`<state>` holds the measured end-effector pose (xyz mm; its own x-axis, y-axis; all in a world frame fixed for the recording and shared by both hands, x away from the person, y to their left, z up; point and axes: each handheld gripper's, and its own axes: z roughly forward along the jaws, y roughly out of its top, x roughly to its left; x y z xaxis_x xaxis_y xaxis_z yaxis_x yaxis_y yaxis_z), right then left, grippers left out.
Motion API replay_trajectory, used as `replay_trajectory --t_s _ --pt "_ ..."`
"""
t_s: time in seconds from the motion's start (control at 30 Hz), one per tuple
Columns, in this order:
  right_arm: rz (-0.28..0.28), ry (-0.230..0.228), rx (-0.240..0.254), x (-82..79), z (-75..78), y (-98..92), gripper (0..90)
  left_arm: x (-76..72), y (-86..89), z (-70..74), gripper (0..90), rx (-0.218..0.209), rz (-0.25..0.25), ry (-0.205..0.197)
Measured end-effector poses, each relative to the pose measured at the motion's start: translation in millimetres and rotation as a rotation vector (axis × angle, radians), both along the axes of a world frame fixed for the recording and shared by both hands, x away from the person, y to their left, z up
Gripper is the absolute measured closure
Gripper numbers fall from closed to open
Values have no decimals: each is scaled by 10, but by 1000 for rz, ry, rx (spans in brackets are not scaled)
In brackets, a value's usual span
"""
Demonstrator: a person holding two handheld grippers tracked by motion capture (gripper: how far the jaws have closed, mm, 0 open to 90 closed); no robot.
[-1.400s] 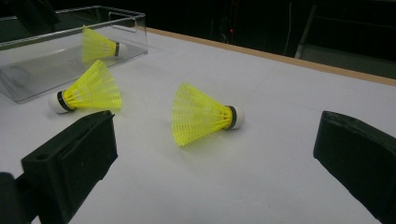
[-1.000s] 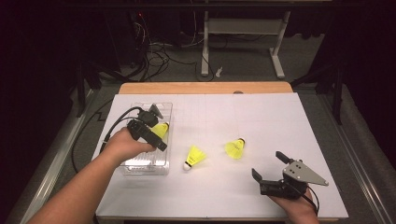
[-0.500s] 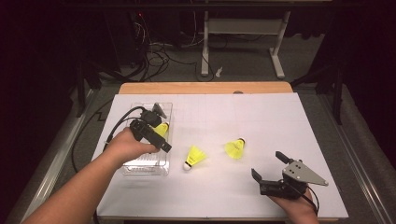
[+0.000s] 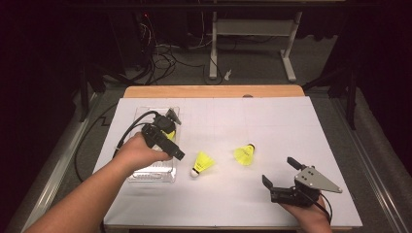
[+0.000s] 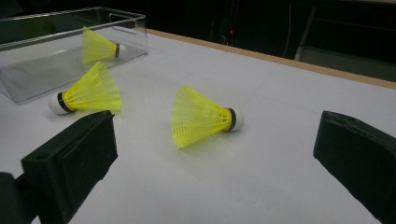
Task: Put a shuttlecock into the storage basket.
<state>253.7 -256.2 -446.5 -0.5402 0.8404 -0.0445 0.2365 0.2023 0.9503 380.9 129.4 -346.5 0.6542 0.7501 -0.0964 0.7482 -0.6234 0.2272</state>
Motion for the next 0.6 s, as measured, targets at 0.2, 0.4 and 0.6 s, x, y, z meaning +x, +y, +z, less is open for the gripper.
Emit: replay_trajectory --t_s 0.2,0.4,0.6 --pt "3 -2 -3 3 6 10 0 -37 -106 44 6 -9 -22 -5" --pt "-1 3 2 23 0 5 0 -61 -179 74 6 -17 -42 -9" --pt "6 1 0 22 -3 18 0 -106 -206 66 6 -31 -45 -9"
